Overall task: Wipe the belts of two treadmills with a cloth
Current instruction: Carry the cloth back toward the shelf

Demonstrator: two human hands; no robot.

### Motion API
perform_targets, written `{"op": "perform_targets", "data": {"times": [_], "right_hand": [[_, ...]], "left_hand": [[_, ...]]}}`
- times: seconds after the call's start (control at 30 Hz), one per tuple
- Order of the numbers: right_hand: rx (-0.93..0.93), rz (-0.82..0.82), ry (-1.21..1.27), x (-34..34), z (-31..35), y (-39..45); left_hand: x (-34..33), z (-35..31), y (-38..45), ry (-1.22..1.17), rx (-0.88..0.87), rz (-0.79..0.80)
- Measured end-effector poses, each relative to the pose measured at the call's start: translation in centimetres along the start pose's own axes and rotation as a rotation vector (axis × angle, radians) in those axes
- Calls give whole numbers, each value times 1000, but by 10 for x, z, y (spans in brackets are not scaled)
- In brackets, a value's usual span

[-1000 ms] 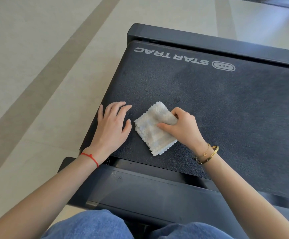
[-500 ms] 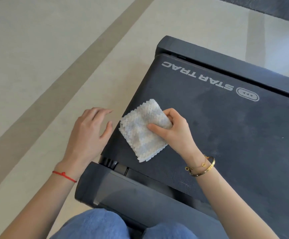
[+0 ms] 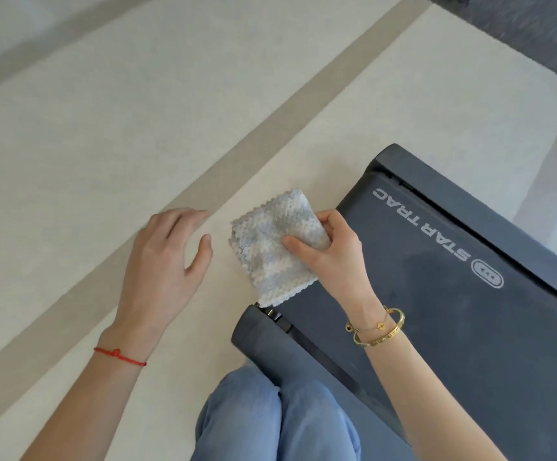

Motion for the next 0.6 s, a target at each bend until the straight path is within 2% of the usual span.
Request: {"op": "perform_targets", "data": {"times": [0.6], "right_hand": [[5,251,12,-25,339,-87]], "left_hand": [[379,-51,-82,29,443,-146]]}}
Point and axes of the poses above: each hand's wrist, its own y-axis towards the middle knuckle, its own x-axis out of the back of the hand, z = x × y, the point moved 3 cm from there along y, towards the middle knuckle, and after that the axes turned 10 degrees about x, right-handed, at the moved point
